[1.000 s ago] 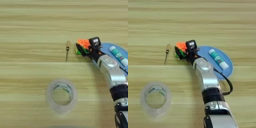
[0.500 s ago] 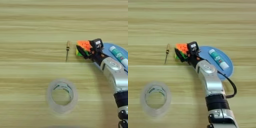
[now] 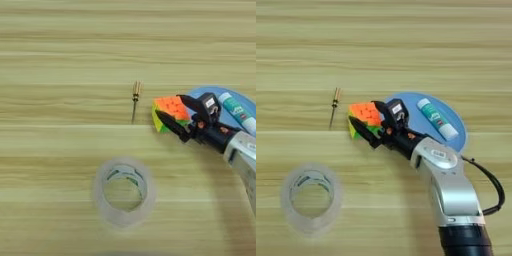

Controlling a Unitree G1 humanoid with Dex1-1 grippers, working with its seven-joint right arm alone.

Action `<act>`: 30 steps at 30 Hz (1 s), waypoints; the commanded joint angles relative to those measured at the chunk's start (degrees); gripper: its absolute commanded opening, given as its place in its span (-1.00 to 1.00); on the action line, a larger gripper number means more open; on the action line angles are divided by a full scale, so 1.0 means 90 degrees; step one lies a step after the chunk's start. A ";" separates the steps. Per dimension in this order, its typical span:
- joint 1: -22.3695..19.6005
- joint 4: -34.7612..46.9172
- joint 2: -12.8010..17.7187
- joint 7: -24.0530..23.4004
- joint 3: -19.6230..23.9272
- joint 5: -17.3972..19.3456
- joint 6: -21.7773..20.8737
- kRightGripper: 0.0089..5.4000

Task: Move the objects on the table

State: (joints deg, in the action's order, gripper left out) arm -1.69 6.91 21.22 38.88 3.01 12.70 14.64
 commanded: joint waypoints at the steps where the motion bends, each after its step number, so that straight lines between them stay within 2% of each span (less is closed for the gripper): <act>1: -0.0040 0.0516 0.0250 0.0051 0.0109 0.0147 -0.0040 0.41; 6: 0.0159 0.0589 0.0275 0.0145 0.0033 0.0063 -0.0027 0.41; 14: 0.0465 0.0508 0.0432 0.0436 -0.0365 -0.0187 -0.0197 0.41; 22: 0.0549 0.0373 0.0510 0.0559 -0.0547 -0.0254 -0.0326 0.41; 24: 0.0555 0.0368 0.0543 0.0588 -0.0607 -0.0275 -0.0336 0.61; 28: 0.0489 0.0259 0.0559 0.0618 -0.0639 -0.0302 -0.0382 0.78; 29: 0.0484 0.0247 0.0555 0.0621 -0.0639 -0.0306 -0.0387 0.91; 30: 0.0492 0.0254 0.0560 0.0624 -0.0638 -0.0306 -0.0391 0.96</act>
State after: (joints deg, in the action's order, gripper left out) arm 4.99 7.45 24.75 45.48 -3.83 10.09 12.13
